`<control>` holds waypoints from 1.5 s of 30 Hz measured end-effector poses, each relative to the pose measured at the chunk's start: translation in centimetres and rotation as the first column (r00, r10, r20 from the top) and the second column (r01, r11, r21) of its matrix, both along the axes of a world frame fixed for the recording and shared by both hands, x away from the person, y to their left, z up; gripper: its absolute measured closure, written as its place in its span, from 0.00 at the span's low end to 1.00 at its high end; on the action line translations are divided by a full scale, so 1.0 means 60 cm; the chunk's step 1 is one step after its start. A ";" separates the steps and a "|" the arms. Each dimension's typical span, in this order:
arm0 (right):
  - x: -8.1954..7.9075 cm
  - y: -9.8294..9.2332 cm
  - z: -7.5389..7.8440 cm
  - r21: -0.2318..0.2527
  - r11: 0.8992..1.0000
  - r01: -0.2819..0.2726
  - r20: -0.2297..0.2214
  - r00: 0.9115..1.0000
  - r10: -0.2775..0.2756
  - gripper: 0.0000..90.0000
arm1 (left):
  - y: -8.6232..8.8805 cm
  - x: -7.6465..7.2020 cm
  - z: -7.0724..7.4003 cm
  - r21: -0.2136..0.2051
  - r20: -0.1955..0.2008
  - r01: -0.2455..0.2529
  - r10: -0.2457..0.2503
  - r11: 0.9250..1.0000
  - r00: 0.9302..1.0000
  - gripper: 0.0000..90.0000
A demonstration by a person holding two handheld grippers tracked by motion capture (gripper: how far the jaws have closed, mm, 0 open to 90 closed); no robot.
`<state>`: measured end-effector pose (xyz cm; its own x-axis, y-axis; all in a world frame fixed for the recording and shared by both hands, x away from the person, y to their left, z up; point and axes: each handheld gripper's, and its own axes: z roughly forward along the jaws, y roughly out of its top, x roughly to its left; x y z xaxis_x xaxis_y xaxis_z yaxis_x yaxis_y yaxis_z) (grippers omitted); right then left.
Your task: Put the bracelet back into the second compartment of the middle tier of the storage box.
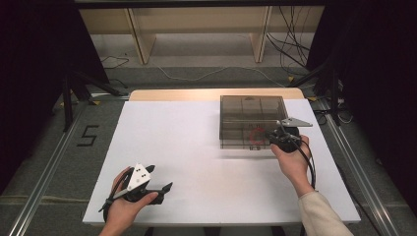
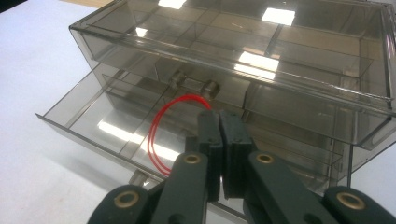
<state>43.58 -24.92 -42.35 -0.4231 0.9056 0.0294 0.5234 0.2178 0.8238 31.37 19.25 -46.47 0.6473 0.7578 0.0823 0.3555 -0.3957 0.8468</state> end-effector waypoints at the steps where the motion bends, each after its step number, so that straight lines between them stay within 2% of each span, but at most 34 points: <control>1: 0.000 0.000 0.000 -0.002 1.000 0.000 -0.002 1.000 0.000 0.99 | 0.000 0.000 0.000 0.000 0.000 0.000 0.000 1.000 1.000 0.18; 45: 0.017 0.013 -0.013 -0.031 0.999 -0.013 -0.017 1.000 0.013 0.99 | 0.000 0.000 0.000 -0.001 -0.001 0.001 -0.001 1.000 1.000 0.18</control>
